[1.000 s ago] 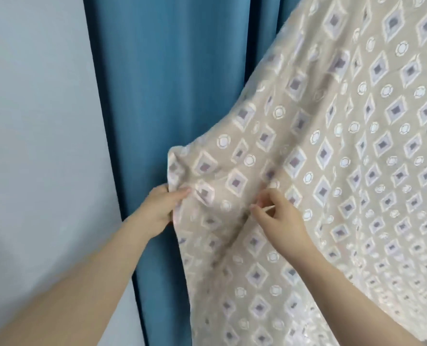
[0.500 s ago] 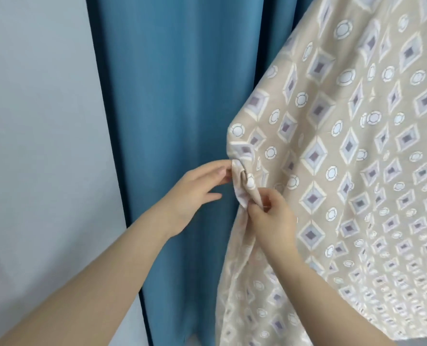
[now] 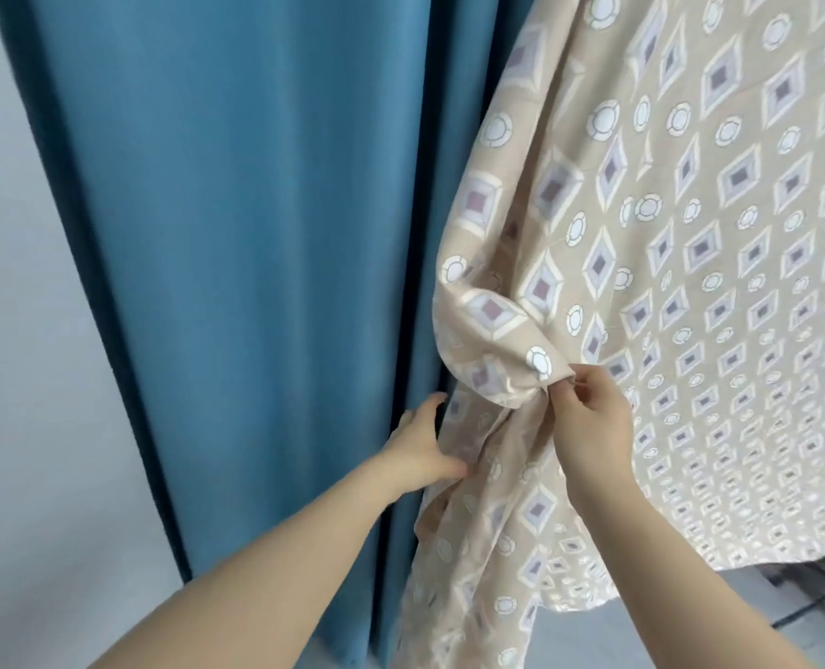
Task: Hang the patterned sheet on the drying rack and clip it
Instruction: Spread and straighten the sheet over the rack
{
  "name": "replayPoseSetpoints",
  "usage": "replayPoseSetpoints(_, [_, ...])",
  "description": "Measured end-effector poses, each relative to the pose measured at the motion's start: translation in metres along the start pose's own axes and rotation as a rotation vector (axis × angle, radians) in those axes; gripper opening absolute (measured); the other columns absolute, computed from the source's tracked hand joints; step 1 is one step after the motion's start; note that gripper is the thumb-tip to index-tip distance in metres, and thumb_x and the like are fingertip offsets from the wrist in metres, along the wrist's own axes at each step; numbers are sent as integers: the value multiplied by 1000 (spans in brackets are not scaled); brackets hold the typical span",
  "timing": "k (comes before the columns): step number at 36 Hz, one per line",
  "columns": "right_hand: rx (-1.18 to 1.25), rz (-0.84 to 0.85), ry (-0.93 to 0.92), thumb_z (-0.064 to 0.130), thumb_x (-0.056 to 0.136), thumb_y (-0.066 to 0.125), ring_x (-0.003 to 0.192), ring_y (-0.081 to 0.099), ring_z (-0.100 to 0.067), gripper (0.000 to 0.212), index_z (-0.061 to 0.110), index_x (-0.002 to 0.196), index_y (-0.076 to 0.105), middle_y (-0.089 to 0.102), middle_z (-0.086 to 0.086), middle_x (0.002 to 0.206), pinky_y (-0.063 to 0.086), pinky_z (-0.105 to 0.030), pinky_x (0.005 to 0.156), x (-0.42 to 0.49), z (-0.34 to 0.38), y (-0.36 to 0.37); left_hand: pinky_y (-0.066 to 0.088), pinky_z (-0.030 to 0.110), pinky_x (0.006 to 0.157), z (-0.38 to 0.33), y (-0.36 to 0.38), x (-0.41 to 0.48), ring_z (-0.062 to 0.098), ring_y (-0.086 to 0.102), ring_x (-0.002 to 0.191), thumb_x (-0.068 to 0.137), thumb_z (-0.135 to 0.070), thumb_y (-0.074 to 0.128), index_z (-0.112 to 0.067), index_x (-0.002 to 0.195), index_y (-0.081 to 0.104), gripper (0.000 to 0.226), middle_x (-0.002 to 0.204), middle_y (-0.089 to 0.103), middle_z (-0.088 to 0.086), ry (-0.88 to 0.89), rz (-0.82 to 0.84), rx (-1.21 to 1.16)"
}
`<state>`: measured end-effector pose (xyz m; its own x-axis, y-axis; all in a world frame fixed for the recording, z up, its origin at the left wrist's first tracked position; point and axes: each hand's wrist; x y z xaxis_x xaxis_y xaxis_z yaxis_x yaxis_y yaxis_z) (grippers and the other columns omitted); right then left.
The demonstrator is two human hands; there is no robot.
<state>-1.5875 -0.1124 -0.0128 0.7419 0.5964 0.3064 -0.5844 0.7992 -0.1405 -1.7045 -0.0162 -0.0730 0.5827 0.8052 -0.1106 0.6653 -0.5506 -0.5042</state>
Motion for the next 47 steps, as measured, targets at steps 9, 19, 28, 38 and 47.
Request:
replayPoseSetpoints(9, [5, 63, -34, 21, 91, 52, 63, 49, -16, 21, 28, 71, 56, 54, 5, 61, 41, -35, 67, -9, -14, 4, 41, 8, 63, 6, 12, -4, 9, 60, 83, 87, -9, 49, -18, 86, 62, 16, 86, 66, -8, 172, -438, -202])
replayPoseSetpoints(19, [122, 330, -77, 19, 90, 50, 72, 52, -15, 15, 12, 83, 62, 57, 1, 71, 43, -33, 69, -39, 24, 74, 44, 37, 80, 11, -113, -80, 19, 52, 80, 95, -18, 44, -24, 72, 54, 26, 75, 55, -5, 184, -979, -331])
replayPoseSetpoints(28, [261, 570, -148, 18, 91, 49, 49, 41, 1, 28, 32, 67, 52, 48, 19, 47, 34, -18, 56, -79, 55, 115, 49, 33, 78, 14, -135, -146, 14, 61, 81, 89, -26, 57, -27, 82, 61, 8, 86, 65, -2, 193, -794, -274])
replayPoseSetpoints(38, [12, 593, -40, 11, 89, 48, 53, 44, -5, 23, 11, 66, 47, 47, 0, 60, 36, -18, 55, -96, 0, 91, 46, 54, 94, 74, -78, -137, 27, 58, 87, 94, -19, 51, -22, 83, 56, 13, 91, 62, 15, 54, -546, -304])
replayPoseSetpoints(47, [76, 387, 70, 16, 88, 39, 69, 59, -33, 21, 15, 72, 53, 61, -8, 56, 51, -48, 80, -90, -25, 66, 50, 20, 79, 76, -48, -125, 4, 64, 79, 84, -9, 65, -30, 96, 58, 26, 87, 69, -5, 100, -255, -236])
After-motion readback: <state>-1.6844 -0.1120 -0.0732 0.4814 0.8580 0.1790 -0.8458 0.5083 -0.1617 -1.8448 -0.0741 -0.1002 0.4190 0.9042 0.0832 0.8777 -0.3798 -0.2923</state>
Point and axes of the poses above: each hand's wrist, its own x-axis towards the middle knuckle, its own y-axis out of the palm, z = x × y
